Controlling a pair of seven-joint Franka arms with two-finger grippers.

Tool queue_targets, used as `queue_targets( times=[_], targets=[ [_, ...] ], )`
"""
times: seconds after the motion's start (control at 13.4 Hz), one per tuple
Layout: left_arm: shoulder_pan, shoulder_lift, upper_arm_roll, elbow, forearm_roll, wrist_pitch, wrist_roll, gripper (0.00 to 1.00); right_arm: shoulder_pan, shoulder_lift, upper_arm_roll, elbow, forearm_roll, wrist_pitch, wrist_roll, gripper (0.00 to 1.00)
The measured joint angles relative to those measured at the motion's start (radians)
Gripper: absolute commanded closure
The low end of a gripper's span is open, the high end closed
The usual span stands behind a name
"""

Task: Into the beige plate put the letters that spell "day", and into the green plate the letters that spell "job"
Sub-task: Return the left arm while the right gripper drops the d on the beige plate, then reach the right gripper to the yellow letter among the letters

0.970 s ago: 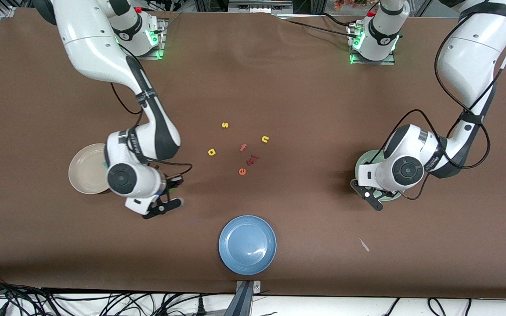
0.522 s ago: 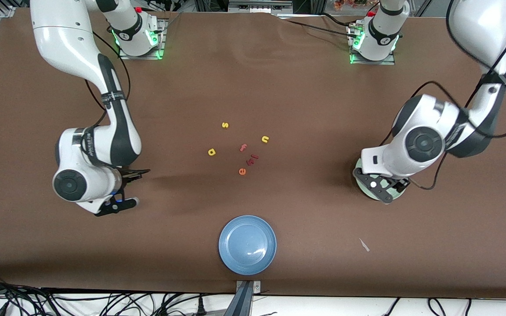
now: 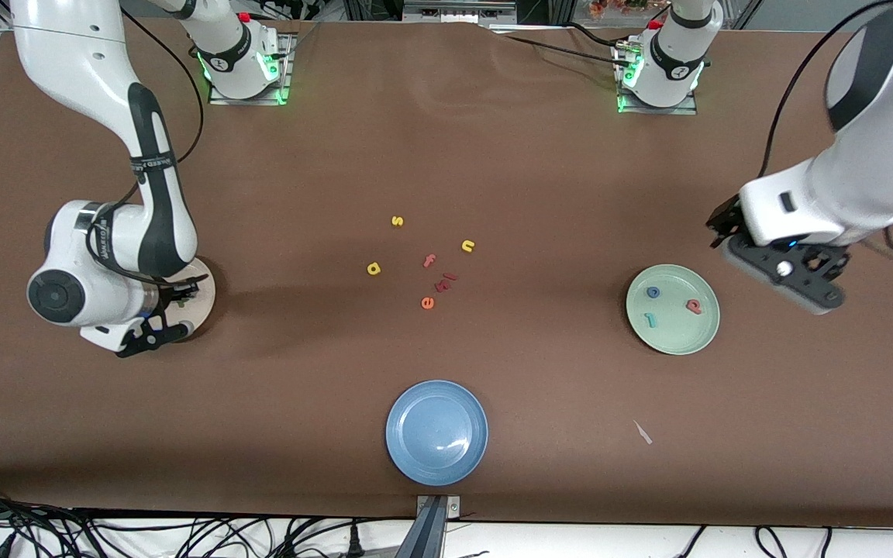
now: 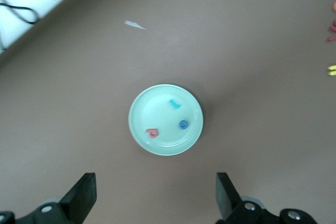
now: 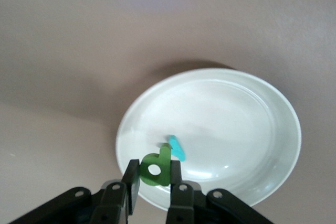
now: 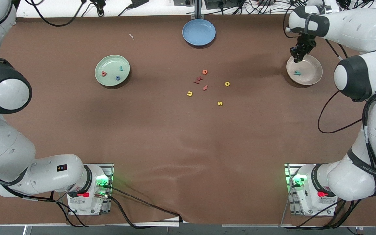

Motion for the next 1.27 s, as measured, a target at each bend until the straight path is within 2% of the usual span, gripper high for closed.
queue_targets(
  times=[0.07, 0.22, 0.3, 0.37, 0.45, 0.6, 0.75, 0.9, 1.12, 1.27],
  targets=[
    [-0.040, -0.033, 0.064, -0.003, -0.023, -0.004, -0.015, 0.00, 0.000, -0.016, -0.009, -0.050, 0.000, 0.058, -0.027, 0.92],
    [-0.133, -0.082, 0.228, -0.030, -0.147, 0.008, -0.095, 0.00, 0.000, -0.038, -0.014, -0.140, 0.001, 0.167, -0.058, 0.84],
    [-0.162, -0.104, 0.303, -0.071, -0.223, 0.049, -0.121, 0.00, 0.000, -0.045, -0.014, -0.171, 0.001, 0.202, -0.068, 0.76],
    [-0.183, -0.136, 0.365, -0.136, -0.281, 0.117, -0.131, 0.00, 0.001, -0.051, -0.014, -0.196, 0.001, 0.231, -0.079, 0.24],
    [-0.199, -0.177, 0.407, -0.215, -0.307, 0.174, -0.142, 0.00, 0.002, -0.055, -0.014, -0.212, 0.001, 0.251, -0.083, 0.00],
    [-0.215, -0.265, 0.436, -0.340, -0.311, 0.208, -0.206, 0.00, 0.002, -0.060, -0.014, -0.222, 0.001, 0.257, -0.084, 0.00],
    [-0.222, -0.326, 0.438, -0.403, -0.273, 0.191, -0.253, 0.00, 0.003, -0.064, -0.014, -0.222, 0.002, 0.253, -0.084, 0.00],
    [-0.223, -0.349, 0.439, -0.430, -0.257, 0.183, -0.264, 0.00, 0.007, -0.071, -0.010, -0.219, 0.011, 0.235, -0.084, 0.00],
    [-0.224, -0.345, 0.439, -0.437, -0.256, 0.172, -0.266, 0.00, 0.025, -0.088, -0.006, -0.208, 0.106, 0.218, -0.083, 0.00],
    [-0.227, -0.342, 0.438, -0.436, -0.256, 0.170, -0.266, 0.00, 0.051, -0.090, -0.005, -0.201, 0.131, 0.215, -0.041, 0.00]
  ],
)
